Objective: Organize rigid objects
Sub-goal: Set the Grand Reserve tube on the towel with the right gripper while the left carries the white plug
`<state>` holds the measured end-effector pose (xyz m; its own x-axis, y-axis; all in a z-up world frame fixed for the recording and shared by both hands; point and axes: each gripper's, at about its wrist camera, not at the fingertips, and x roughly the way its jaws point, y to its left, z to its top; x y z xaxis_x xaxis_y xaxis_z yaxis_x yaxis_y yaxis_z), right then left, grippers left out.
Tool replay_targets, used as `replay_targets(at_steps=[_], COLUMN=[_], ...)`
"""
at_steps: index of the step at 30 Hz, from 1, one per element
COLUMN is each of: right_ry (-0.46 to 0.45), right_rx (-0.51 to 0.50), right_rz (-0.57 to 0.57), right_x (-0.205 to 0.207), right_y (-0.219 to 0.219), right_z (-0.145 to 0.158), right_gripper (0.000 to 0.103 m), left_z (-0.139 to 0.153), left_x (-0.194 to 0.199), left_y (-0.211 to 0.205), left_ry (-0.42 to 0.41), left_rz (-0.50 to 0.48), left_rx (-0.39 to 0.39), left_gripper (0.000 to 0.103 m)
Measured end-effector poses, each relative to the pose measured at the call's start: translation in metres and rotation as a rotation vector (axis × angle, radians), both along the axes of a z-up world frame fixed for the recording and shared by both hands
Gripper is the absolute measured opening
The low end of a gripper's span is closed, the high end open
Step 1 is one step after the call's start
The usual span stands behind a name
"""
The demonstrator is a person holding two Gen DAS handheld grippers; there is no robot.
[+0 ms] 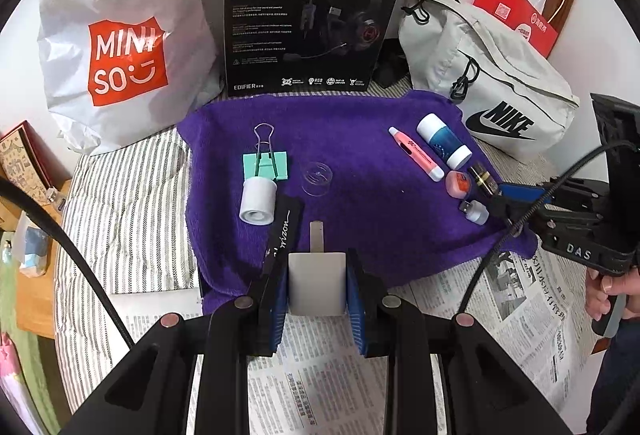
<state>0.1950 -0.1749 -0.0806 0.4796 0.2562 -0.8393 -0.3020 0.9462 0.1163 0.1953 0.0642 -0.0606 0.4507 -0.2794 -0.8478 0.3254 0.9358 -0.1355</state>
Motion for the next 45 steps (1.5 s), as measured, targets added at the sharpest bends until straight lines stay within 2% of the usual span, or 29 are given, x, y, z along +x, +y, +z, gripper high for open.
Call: replay_targets(at_steps=[20, 37, 45], right_ry=[0.089, 0.090, 0.078], right_rx=[-0.035, -0.074, -0.080], right_rz=[-0.001, -0.028, -0.029], right_x=[0.060, 0.108, 0.108], right_y=[0.029, 0.039, 0.039], right_z=[-0.046, -0.054, -0.054], right_gripper=[0.024, 0.024, 0.024], left_z=[-0.009, -0.015, -0.015], left_x=[0.020, 0.025, 0.026], left_y=[0.009, 0.012, 0.018], left_ry=[0.016, 0.032, 0.033], left_rz=[-0.003, -0.014, -0.006], left_rx=[0.004, -0.009, -0.013], left_gripper=[0.025, 0.025, 0.025])
